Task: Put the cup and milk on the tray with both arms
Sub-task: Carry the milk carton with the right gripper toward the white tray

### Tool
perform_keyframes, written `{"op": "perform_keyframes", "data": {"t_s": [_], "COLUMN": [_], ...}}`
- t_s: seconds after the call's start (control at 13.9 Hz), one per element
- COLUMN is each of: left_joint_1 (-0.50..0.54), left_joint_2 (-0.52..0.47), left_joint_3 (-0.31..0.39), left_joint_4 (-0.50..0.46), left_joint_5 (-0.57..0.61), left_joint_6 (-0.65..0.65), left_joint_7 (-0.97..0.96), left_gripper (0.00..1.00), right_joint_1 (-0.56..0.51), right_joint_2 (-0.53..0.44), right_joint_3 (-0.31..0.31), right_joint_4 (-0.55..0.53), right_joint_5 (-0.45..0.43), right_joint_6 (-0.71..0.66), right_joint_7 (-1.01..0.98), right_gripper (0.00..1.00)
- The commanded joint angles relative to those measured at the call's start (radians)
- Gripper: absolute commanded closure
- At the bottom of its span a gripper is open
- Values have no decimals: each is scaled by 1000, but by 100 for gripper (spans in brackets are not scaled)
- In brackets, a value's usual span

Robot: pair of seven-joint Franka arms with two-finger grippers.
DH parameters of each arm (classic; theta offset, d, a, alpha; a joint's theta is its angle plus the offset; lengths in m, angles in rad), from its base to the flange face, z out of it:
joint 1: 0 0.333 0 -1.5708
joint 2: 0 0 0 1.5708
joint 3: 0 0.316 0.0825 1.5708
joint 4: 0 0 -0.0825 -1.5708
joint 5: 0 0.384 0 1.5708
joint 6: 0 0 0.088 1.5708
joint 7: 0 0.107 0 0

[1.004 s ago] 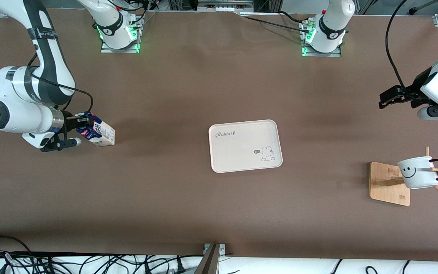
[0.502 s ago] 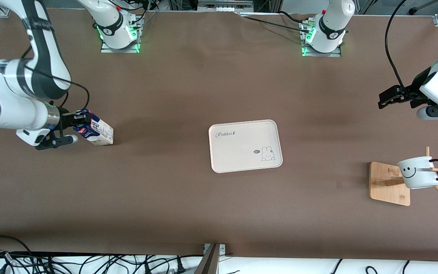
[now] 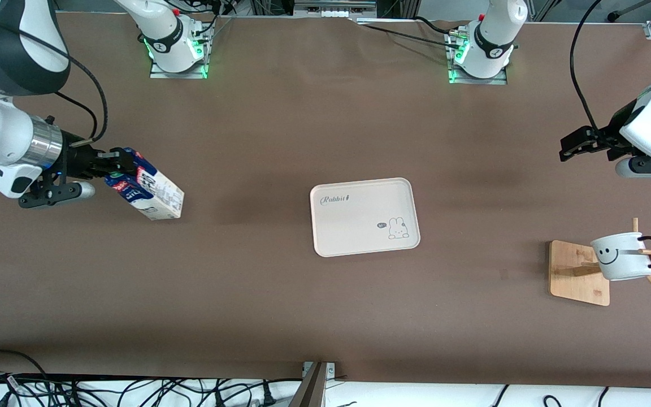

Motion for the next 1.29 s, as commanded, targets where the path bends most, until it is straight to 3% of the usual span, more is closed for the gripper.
{"op": "perform_keyframes", "data": {"t_s": [0.0, 0.72, 1.22], "left_joint_1": [-7, -7, -9], "left_joint_2": [5, 7, 7], "left_joint_3": [0, 0, 0], "left_joint_4": [23, 34, 36], "left_joint_5": [-5, -7, -7], "left_joint_6": [-7, -7, -7], "left_joint_7": [-11, -11, -11], "left_gripper": [0, 0, 0], "right_joint_1": [74, 278, 436], "right_joint_2": [23, 75, 122], "right_joint_3": [-1, -1, -1], "right_joint_4": [32, 102, 101], "right_joint_5": [18, 5, 8], "right_joint_6": [-6, 86, 235], "right_joint_7": [116, 349, 662], "right_gripper": [59, 59, 59]}}
